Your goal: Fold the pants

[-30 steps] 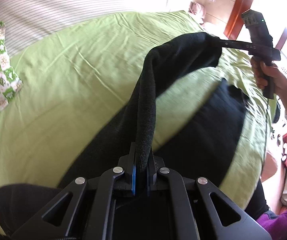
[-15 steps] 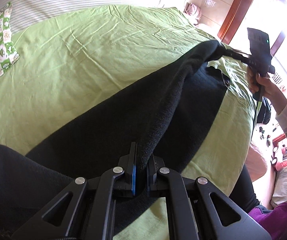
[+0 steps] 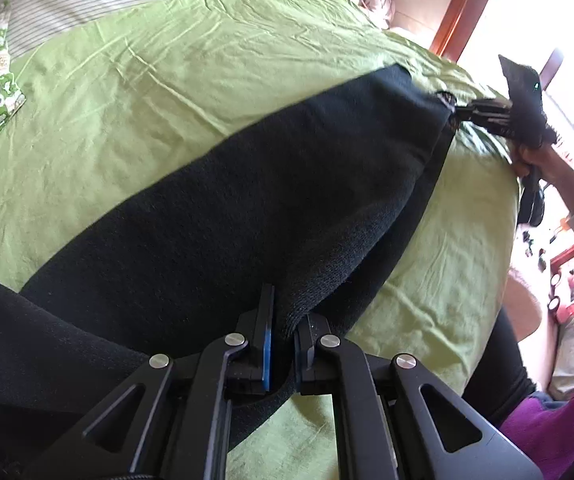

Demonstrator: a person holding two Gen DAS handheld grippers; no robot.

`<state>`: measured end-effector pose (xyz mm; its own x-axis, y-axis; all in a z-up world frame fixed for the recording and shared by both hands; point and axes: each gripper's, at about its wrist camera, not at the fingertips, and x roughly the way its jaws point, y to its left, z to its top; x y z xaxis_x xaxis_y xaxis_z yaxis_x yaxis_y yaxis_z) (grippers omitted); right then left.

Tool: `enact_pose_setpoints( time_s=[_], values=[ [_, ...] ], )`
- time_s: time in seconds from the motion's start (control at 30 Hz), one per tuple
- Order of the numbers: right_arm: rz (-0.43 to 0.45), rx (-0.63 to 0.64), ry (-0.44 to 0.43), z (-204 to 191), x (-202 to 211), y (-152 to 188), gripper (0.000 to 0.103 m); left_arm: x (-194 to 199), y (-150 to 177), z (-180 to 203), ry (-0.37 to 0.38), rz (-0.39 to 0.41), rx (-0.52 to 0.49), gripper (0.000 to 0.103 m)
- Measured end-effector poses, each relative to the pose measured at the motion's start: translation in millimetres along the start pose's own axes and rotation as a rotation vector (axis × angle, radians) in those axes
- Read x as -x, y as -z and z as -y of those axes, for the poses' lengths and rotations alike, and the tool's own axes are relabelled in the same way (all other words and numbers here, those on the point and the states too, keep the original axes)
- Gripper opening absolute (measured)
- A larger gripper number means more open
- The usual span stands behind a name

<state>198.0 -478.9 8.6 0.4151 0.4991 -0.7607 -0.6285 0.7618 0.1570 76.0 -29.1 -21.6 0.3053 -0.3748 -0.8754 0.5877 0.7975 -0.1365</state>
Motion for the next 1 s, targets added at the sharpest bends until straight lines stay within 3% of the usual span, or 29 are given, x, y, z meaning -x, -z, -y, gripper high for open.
enact_pose_setpoints(
  time_s=[0.07, 0.13, 0.2, 0.3, 0.37, 0.57, 1.0],
  values=[
    [-0.011, 0.004, 0.023, -5, 2, 1, 0.004, 0, 2, 1, -0.003, 0.004, -0.002, 0.007],
    [-0.013, -0.037, 0.042, -6, 7, 1, 0.004, 3, 3, 1, 0.01, 0.006, 0.009, 0.017],
    [0.018, -0.09, 0.045, -7, 20, 0, 0.008, 8, 5, 2, 0.03, 0.015, 0.022, 0.037],
    [0.093, -0.131, 0.024, -21, 38, -4, 0.035, 20, 9, 6, 0.025, 0.052, 0.03, 0.041],
    [0.15, -0.125, -0.002, -40, 45, -9, 0.063, 28, 12, 7, 0.023, 0.074, 0.043, 0.042],
    [0.186, -0.124, -0.176, -99, 24, -34, 0.064, 61, 27, -12, -0.011, 0.145, 0.112, 0.047],
    [0.075, -0.067, -0.446, -230, -77, -94, 0.064, 151, 88, -134, -0.196, 0.278, 0.39, 0.051]
  ],
)
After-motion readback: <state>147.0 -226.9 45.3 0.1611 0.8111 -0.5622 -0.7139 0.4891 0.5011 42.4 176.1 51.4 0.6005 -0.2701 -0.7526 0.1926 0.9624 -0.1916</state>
